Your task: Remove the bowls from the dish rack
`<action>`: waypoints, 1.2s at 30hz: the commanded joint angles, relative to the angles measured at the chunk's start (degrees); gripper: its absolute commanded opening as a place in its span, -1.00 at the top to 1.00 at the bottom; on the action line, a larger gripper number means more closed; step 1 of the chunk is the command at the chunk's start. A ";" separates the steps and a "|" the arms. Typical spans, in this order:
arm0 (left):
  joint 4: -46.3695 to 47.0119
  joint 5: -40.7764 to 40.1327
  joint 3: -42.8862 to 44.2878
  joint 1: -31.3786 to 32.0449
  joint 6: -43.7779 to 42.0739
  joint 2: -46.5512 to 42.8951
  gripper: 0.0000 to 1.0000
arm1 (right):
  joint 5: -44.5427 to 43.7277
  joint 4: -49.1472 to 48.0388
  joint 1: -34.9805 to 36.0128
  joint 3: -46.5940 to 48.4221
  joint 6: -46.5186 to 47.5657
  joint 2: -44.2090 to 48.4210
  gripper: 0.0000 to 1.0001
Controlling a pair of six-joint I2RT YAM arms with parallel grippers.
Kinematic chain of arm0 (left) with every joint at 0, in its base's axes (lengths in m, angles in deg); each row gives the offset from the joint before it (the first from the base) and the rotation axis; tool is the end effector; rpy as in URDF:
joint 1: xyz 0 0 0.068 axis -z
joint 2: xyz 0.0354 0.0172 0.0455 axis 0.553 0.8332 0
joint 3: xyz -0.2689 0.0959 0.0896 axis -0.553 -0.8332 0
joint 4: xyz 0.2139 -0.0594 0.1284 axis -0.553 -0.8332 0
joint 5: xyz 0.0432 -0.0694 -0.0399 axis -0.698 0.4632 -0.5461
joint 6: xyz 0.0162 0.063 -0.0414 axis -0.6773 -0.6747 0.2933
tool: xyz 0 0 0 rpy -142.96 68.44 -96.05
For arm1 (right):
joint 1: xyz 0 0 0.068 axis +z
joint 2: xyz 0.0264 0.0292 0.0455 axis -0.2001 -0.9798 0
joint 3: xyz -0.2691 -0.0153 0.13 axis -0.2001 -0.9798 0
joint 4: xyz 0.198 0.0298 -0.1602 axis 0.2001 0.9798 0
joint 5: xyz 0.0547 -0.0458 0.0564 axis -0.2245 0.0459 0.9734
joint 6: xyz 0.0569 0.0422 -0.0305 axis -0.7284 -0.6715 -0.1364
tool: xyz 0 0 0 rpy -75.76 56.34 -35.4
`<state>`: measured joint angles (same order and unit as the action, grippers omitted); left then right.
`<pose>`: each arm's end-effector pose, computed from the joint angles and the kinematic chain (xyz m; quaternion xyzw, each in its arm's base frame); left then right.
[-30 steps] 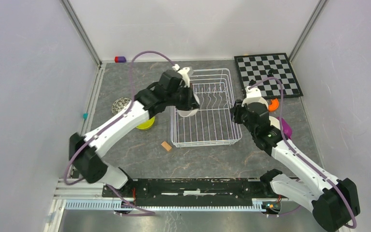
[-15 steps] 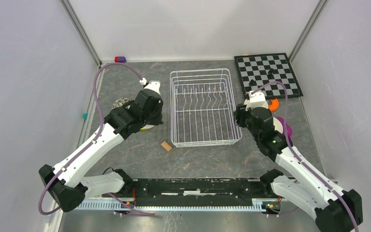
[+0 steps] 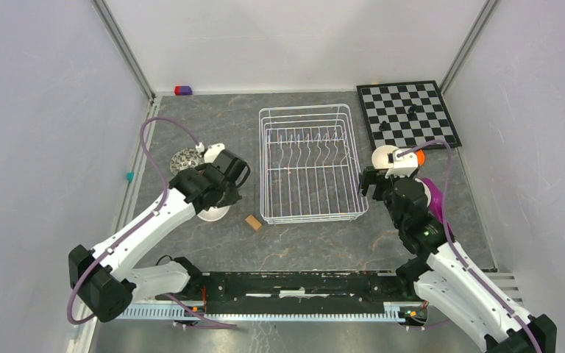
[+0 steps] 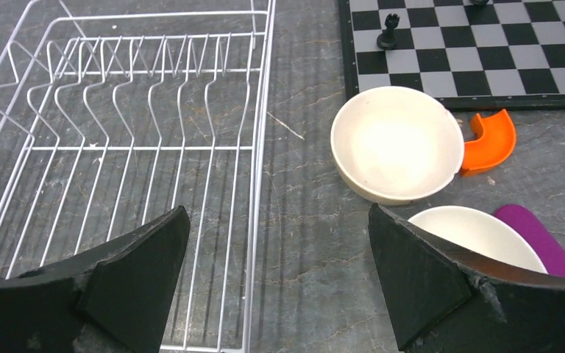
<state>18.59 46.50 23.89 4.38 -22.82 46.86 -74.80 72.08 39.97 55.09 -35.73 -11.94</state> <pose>0.1774 -0.1059 0.2949 -0.1138 0.9438 -0.0182 0.3099 0.1598 0.0593 0.2698 0.0097 0.7911 0.0753 0.6070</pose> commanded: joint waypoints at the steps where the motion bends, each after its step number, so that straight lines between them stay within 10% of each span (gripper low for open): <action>1: -2.32 -5.35 -0.33 -0.21 9.86 2.00 0.95 | -2.32 -3.71 -0.05 -1.18 1.73 3.07 -0.96; 28: 14.87 -3.45 -0.45 -5.35 11.66 28.02 0.95 | -6.10 -5.96 -0.05 -14.69 11.89 16.56 -0.96; 36: 15.64 -4.51 2.96 -5.34 11.31 31.92 0.53 | -5.32 -12.02 -0.05 -20.23 15.75 15.86 -0.96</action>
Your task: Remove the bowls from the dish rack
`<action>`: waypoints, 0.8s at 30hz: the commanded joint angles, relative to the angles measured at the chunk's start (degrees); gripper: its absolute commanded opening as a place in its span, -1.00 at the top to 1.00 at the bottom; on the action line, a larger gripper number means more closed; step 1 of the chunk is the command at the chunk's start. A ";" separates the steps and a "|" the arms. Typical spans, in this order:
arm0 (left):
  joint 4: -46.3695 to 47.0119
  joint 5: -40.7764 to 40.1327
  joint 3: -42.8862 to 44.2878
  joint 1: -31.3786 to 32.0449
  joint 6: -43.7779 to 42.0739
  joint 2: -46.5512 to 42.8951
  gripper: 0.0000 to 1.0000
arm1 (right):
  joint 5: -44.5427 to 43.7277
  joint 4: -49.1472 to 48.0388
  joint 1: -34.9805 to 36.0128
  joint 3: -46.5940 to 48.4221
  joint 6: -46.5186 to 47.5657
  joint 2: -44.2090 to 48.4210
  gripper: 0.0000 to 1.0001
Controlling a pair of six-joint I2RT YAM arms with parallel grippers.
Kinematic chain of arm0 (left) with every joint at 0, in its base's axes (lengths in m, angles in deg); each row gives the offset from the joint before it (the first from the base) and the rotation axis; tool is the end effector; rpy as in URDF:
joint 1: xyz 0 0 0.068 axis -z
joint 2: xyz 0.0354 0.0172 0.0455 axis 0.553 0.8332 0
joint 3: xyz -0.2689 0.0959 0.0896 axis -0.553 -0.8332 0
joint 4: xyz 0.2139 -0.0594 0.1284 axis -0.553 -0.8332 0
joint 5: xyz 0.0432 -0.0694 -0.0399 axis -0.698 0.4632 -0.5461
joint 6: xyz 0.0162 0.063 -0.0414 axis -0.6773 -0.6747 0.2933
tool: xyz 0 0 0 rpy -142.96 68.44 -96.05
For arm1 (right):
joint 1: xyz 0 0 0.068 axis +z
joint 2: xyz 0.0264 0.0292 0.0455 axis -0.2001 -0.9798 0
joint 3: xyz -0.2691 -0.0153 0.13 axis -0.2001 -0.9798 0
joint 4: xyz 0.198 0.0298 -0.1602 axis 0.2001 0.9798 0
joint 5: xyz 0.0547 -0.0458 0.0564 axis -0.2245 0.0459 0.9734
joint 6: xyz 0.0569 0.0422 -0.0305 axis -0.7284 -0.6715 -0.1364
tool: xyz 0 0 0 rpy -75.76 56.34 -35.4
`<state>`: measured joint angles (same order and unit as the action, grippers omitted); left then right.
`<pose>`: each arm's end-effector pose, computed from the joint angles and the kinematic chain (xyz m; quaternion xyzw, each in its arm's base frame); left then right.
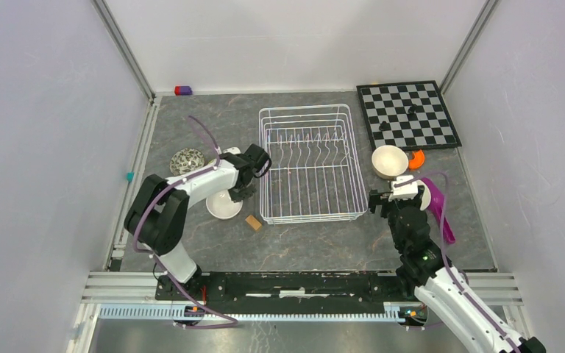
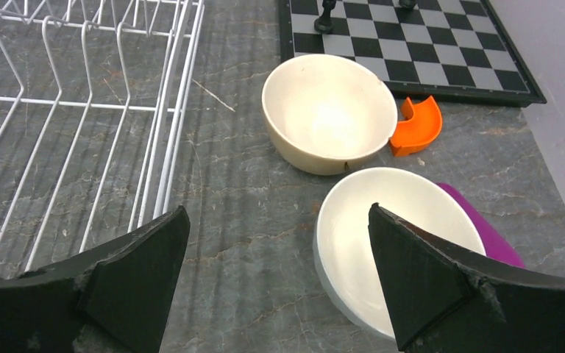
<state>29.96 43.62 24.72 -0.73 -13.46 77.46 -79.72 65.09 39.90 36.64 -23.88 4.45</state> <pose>0.2685 -0.1393 0.1822 -0.2071 0.9485 0.0997 0.2180 0.1262 0.0350 0.2009 -0.0317 0.7633 -0.0075 0.6452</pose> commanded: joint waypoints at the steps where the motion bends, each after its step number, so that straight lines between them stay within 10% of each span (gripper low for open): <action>1: 4.15 -1.71 2.17 -0.20 1.87 1.00 0.48 | -0.41 -5.89 0.02 -2.19 4.50 -1.03 -0.96; 24: 10.19 -9.13 -9.21 -0.14 -10.39 -29.54 -0.94 | -4.86 -29.02 -2.39 -8.37 10.18 -12.73 -0.95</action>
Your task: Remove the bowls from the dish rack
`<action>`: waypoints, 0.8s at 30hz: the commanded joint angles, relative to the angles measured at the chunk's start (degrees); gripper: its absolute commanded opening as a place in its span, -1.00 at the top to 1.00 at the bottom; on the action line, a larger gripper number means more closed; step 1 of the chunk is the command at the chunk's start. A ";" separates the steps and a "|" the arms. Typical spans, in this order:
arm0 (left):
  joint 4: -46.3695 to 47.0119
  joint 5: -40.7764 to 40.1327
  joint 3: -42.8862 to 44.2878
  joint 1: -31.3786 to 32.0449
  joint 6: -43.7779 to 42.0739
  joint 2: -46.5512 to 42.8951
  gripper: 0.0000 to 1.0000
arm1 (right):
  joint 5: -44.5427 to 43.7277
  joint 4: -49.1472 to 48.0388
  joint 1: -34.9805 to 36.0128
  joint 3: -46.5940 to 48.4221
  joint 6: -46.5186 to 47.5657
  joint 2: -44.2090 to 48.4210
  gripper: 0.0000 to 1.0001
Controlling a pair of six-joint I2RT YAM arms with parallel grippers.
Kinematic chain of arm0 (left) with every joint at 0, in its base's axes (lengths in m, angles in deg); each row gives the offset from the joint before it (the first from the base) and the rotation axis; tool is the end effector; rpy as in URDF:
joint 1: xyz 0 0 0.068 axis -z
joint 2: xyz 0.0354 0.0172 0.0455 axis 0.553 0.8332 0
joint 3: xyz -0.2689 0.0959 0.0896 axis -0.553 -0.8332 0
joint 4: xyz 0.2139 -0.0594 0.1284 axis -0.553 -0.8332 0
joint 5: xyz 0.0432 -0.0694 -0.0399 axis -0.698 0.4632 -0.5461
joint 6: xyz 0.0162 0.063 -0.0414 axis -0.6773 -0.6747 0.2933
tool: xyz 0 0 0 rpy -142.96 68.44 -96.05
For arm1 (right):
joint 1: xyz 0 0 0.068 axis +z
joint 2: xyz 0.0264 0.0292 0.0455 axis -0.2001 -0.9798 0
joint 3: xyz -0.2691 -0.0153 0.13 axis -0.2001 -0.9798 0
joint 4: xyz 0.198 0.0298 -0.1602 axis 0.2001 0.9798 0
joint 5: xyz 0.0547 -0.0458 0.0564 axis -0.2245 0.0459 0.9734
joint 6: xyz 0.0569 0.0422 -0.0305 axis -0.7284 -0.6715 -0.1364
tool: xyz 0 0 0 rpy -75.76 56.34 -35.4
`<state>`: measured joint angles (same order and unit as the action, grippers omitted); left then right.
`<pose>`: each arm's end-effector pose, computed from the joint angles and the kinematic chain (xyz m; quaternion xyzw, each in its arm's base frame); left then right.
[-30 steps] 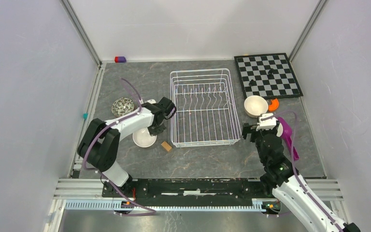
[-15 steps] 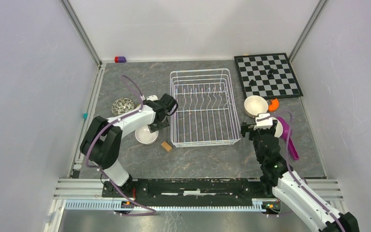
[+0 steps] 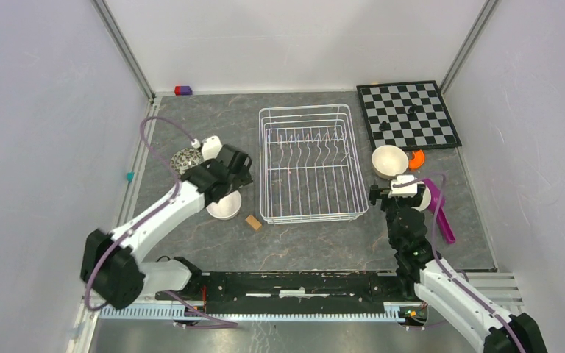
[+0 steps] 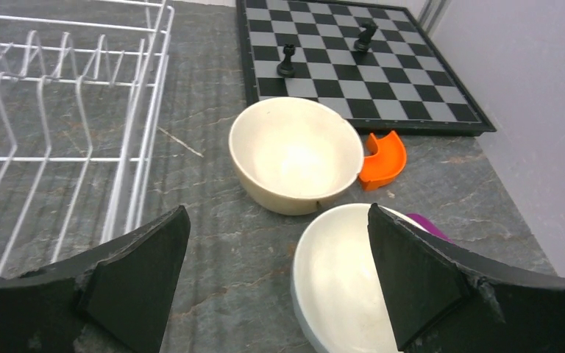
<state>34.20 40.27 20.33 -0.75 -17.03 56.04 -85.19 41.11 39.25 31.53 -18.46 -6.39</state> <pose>0.2313 -0.1112 0.2626 -0.2191 0.9076 0.0032 0.3582 0.1431 0.0361 0.2004 -0.0067 0.7212 -0.0551 0.6905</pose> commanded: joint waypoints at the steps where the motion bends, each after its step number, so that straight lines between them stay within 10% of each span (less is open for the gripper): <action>1: 7.92 -5.82 -6.72 -0.12 -7.91 -10.52 -0.99 | 1.36 -7.26 -2.49 -4.90 5.02 -2.69 -0.94; 13: 43.07 3.23 -30.13 -0.10 -19.56 -34.17 -1.00 | 6.98 -28.68 -12.43 -9.90 5.12 -17.83 -0.91; 24: 41.02 3.91 -28.08 -0.12 -29.43 -37.21 -1.00 | 14.53 -44.18 -19.45 -11.95 3.39 -30.29 -0.90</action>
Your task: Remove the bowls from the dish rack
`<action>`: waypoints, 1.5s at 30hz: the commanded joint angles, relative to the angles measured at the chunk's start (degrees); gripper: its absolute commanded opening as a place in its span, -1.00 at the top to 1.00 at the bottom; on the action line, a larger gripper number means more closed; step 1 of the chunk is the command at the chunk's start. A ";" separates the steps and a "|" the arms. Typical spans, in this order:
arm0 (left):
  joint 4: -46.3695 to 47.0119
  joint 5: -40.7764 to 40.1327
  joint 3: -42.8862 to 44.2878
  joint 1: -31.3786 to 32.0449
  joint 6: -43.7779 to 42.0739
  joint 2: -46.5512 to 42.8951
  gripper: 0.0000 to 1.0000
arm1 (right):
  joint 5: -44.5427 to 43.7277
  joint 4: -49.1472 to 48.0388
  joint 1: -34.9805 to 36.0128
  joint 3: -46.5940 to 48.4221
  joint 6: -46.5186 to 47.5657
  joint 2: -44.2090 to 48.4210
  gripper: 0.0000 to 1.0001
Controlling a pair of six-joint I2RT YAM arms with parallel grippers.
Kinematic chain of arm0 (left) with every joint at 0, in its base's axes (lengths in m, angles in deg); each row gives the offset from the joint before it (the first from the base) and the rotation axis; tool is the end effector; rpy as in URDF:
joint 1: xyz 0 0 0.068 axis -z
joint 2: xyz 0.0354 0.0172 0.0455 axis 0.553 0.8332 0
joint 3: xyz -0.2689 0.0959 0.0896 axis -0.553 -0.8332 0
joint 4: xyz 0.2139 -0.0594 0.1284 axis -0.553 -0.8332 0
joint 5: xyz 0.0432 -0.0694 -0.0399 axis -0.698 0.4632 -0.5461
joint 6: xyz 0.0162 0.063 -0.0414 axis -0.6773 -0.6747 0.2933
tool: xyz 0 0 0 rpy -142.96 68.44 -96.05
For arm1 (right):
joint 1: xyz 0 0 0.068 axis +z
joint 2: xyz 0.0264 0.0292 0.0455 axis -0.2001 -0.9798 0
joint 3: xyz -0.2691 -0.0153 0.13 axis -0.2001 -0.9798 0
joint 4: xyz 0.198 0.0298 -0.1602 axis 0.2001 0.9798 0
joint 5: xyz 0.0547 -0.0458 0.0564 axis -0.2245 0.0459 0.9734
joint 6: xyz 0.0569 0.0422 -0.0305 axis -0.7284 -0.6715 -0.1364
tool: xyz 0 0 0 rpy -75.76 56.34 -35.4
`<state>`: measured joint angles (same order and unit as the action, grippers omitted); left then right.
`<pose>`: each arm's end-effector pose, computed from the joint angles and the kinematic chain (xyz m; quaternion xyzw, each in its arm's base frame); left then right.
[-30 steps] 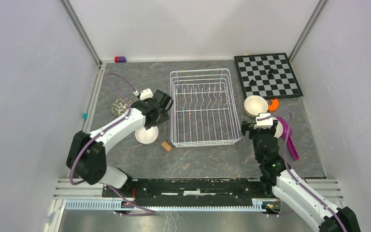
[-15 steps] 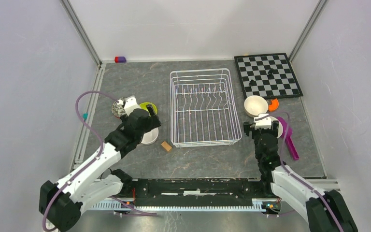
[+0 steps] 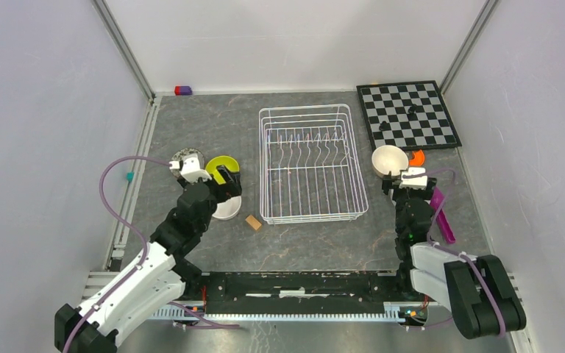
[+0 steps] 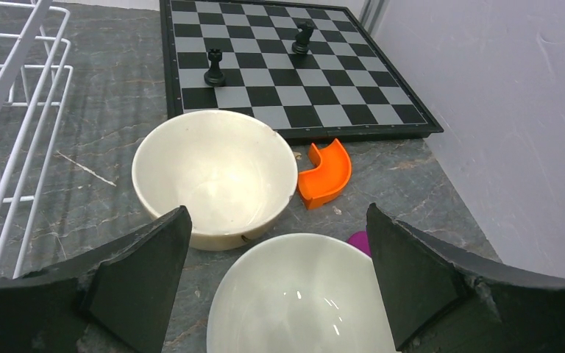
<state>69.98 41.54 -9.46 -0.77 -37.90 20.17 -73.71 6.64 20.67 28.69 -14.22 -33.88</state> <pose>0.1547 -0.0632 0.2628 -0.1299 0.7803 -0.1404 0.5954 0.1857 0.0068 0.1935 0.0225 0.6985 -0.1151 0.7059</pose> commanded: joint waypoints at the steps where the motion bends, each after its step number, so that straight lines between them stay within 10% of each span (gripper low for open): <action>1: 6.58 5.38 1.50 -0.10 -10.72 -1.35 -1.00 | 3.32 -10.28 -1.01 -8.75 -0.38 -3.93 -0.91; 12: 9.64 8.15 1.60 -2.50 -18.41 5.30 -1.00 | 4.34 -27.89 -4.65 -8.36 0.48 -19.84 -0.94; 25: 21.57 20.60 0.54 -22.14 -13.00 21.18 -1.00 | 14.17 -20.81 -5.07 -5.99 3.79 -18.44 -0.97; 36: 26.97 8.24 -1.54 -23.70 -22.55 29.27 -1.00 | 14.15 -20.81 -5.10 -5.81 3.70 -18.61 -0.96; 45: 41.85 13.70 -5.03 -25.74 -23.98 36.15 -1.00 | 14.14 -20.86 -5.07 -5.81 3.70 -18.61 -0.97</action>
<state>99.81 53.65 -13.48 -25.84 -58.86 53.15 -59.99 -11.06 15.67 28.60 -11.32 -52.22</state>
